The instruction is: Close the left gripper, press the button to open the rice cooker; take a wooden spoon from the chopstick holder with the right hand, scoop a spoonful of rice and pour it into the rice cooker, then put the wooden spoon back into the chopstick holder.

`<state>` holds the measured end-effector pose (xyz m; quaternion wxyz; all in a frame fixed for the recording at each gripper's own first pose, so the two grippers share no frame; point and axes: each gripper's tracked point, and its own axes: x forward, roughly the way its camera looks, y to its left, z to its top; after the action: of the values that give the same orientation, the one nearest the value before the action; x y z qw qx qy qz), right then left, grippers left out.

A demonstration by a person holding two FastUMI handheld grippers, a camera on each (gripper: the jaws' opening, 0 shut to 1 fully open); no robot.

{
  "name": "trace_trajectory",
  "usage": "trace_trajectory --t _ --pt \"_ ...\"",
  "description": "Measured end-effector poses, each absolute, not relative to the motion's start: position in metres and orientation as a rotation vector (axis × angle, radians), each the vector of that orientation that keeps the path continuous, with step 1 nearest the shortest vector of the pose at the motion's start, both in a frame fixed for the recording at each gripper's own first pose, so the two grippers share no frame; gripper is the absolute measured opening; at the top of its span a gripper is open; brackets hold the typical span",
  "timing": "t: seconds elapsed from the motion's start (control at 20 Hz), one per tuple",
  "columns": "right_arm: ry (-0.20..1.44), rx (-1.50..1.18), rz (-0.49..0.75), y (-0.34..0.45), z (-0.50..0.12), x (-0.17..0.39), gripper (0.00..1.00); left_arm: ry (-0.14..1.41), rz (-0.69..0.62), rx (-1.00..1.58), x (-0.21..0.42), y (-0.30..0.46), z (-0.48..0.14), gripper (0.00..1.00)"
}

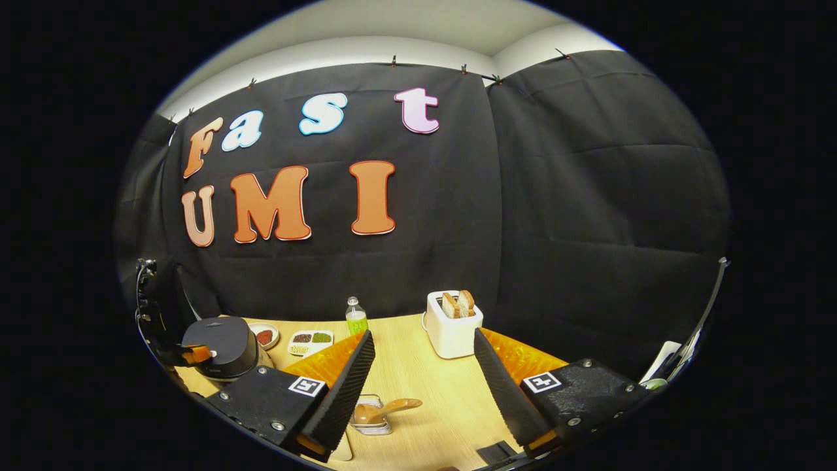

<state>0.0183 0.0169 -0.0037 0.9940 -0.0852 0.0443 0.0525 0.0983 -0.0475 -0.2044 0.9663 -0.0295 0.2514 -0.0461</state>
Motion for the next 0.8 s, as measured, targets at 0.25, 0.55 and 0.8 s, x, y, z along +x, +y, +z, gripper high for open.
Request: trace_trajectory --t 0.25,0.55,0.8 --pt "0.097 -0.155 0.106 0.017 -0.007 0.016 0.95 0.565 -0.102 0.036 0.093 -0.05 -0.21 0.05" --pt "0.067 -0.164 0.111 0.011 0.003 0.009 0.94 0.474 -0.09 -0.003 0.093 -0.047 -0.174 0.04" --pt "0.07 -0.152 0.125 0.013 -0.001 0.012 0.94 0.248 -0.085 -0.017 0.09 -0.035 -0.057 0.04"
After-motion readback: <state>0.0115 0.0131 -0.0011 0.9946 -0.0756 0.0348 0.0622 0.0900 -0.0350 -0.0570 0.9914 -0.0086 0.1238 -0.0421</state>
